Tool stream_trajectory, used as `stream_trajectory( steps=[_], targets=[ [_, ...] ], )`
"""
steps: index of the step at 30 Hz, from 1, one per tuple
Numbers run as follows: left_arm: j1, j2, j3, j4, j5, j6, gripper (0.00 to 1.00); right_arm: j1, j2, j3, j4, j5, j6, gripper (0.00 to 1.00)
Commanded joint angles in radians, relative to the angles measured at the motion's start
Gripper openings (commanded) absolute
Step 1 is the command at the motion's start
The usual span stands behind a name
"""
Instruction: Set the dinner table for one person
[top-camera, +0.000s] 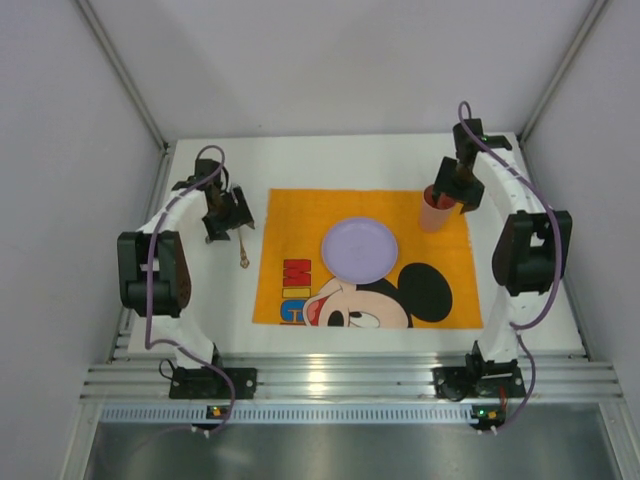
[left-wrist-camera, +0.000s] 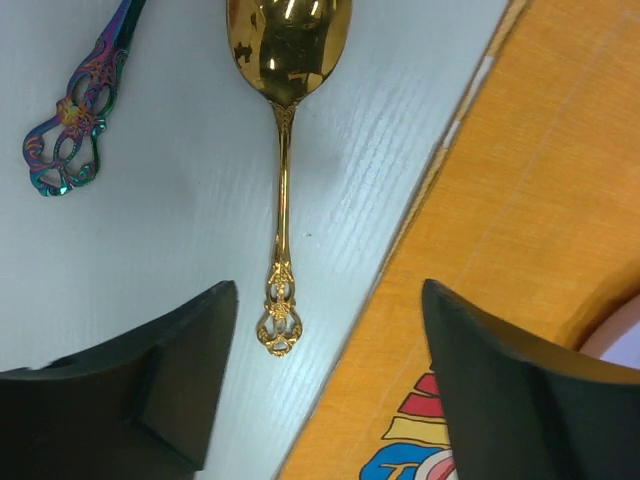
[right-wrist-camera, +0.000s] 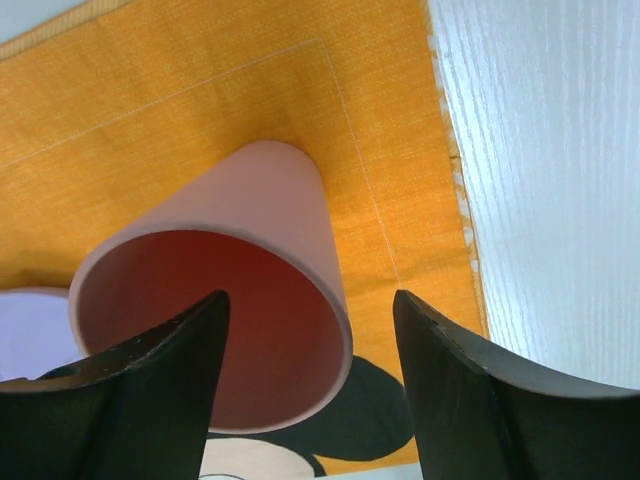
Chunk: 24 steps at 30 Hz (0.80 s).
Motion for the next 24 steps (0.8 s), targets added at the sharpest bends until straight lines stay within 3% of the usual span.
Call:
stream_trajectory(
  steps=[1, 4, 12, 14, 18, 24],
  targets=[
    [0.002, 0.045, 0.031, 0.051, 0.012, 0.037, 0.73, -0.008, -0.117, 0.041, 0.000, -0.024, 0.017, 0.68],
    [0.004, 0.092, 0.043, 0.055, 0.001, 0.040, 0.60, 0.001, -0.228, 0.039, -0.027, -0.068, 0.049, 0.70],
    [0.030, 0.213, 0.136, 0.059, -0.057, 0.075, 0.48, 0.036, -0.469, -0.080, -0.073, -0.096, 0.055, 0.73],
    [0.039, 0.232, 0.172, 0.054, -0.061, 0.086, 0.45, 0.036, -0.499, -0.109, -0.081, -0.093, 0.049, 0.73],
    [0.039, 0.275, 0.204, 0.040, -0.087, 0.109, 0.26, 0.024, -0.552, -0.186, -0.092, -0.079, 0.037, 0.73],
    [0.039, 0.304, 0.203, 0.002, -0.099, 0.143, 0.19, -0.011, -0.588, -0.206, -0.107, -0.081, 0.023, 0.73]
  ],
)
